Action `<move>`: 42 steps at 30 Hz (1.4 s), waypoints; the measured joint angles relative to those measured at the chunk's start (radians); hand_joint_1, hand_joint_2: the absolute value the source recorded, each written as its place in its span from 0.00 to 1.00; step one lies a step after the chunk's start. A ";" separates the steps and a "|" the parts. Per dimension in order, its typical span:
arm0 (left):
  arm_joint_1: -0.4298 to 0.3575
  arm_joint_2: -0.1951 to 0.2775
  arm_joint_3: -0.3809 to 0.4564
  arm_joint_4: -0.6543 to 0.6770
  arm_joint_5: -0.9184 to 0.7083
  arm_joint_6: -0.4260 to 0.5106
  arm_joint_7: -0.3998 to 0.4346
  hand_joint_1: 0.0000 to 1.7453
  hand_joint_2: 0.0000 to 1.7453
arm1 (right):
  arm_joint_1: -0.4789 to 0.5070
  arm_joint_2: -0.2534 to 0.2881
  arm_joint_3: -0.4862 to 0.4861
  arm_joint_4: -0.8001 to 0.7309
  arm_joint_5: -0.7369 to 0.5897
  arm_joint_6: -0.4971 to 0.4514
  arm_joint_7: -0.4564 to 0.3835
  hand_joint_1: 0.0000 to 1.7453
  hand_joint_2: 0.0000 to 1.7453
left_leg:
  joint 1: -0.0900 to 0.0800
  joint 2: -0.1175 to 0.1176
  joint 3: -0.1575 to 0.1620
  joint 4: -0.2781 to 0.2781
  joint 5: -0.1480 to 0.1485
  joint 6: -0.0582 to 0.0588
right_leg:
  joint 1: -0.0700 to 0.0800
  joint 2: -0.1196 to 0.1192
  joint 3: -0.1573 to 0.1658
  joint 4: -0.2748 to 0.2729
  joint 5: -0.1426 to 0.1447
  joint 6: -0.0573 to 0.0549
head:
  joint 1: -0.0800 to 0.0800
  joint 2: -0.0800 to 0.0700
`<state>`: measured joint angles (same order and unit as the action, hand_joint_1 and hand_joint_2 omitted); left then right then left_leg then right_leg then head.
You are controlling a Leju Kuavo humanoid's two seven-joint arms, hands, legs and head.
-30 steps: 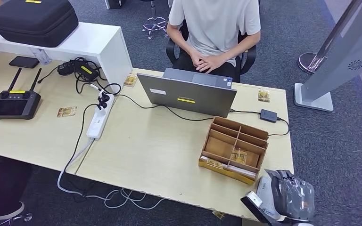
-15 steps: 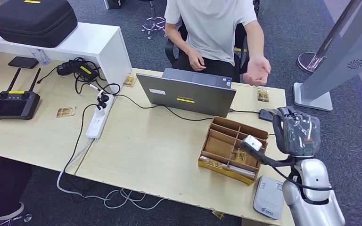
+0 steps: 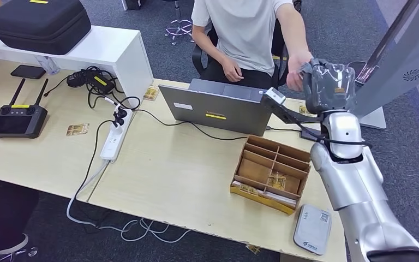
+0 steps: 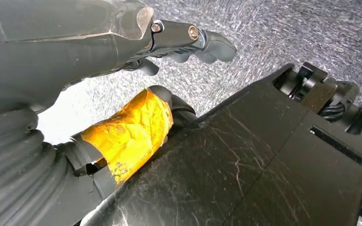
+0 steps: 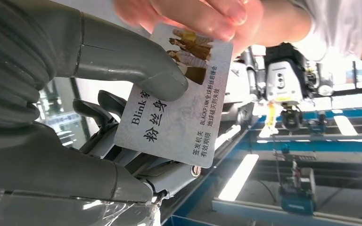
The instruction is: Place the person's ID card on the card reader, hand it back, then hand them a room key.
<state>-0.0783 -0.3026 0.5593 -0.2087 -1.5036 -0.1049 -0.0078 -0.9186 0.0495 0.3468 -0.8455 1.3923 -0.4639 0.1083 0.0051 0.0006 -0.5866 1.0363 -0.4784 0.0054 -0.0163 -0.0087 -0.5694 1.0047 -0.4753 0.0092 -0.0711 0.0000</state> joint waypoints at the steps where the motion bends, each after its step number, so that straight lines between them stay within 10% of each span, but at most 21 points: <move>1: 0.000 0.000 -0.005 0.000 -0.004 -0.001 0.000 0.00 1.00 | -0.030 0.008 0.000 0.048 0.001 -0.004 0.019 1.00 1.00 | 0.000 0.000 0.000 0.000 0.000 0.000 | 0.000 0.000 0.000 0.000 0.000 0.000 | 0.000 0.000; 12: 0.001 0.001 -0.039 0.000 -0.015 -0.011 -0.006 0.00 1.00 | -0.187 0.015 -0.020 0.375 0.018 0.040 0.146 1.00 1.00 | -0.001 -0.003 -0.001 0.001 0.000 0.001 | 0.000 -0.002 0.000 -0.001 0.000 0.000 | 0.000 0.000; 16: 0.001 0.001 -0.046 0.000 -0.015 -0.014 -0.010 0.00 1.00 | -0.197 0.012 -0.025 0.414 0.023 0.037 0.141 0.00 1.00 | -0.001 -0.004 -0.002 0.001 0.000 0.001 | 0.000 -0.003 -0.001 -0.001 -0.001 0.001 | 0.000 0.000; 29: 0.001 0.002 -0.053 0.000 -0.015 -0.014 -0.014 0.00 1.00 | -0.200 -0.002 -0.037 0.452 0.021 0.001 0.080 0.00 1.00 | -0.001 -0.002 -0.001 0.000 0.000 0.001 | 0.000 -0.002 -0.001 -0.001 0.000 0.000 | 0.000 0.000; 30: 0.001 0.002 -0.053 0.000 -0.014 -0.013 -0.013 0.00 1.00 | -0.199 -0.002 -0.039 0.452 0.018 -0.009 0.066 0.00 0.75 | -0.001 -0.002 -0.001 0.000 0.000 0.001 | 0.000 -0.002 -0.001 -0.001 0.000 0.000 | 0.000 0.000; 33: 0.001 0.001 -0.053 0.000 -0.013 -0.010 -0.006 0.00 1.00 | -0.184 -0.002 -0.048 0.437 -0.001 -0.045 0.004 0.00 0.75 | -0.001 -0.002 -0.001 0.000 0.000 0.001 | 0.000 -0.002 -0.001 -0.001 0.000 0.000 | 0.000 0.000; 34: 0.001 0.001 -0.053 0.000 -0.012 -0.009 -0.003 0.00 1.00 | -0.173 -0.002 -0.051 0.424 -0.013 -0.056 -0.024 0.00 1.00 | 0.000 -0.002 -0.001 0.000 0.000 0.001 | 0.000 -0.002 -0.001 -0.001 0.000 0.000 | 0.000 0.000; 42: 0.002 0.001 -0.047 0.000 0.028 0.014 0.010 0.00 1.00 | 0.159 -0.017 -0.052 0.012 -0.181 -0.031 -0.211 0.00 1.00 | 0.001 -0.005 -0.001 0.000 -0.001 0.000 | 0.001 -0.004 0.000 -0.001 -0.002 0.000 | 0.000 0.000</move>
<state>-0.0761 -0.3017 0.5122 -0.2087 -1.4755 -0.0910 0.0018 -0.7596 0.0322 0.2949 -0.8332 1.2113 -0.4951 -0.1023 0.0057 -0.0043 -0.5878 1.0366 -0.4790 0.0055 -0.0157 -0.0130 -0.5696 1.0035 -0.4773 0.0097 -0.0710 0.0000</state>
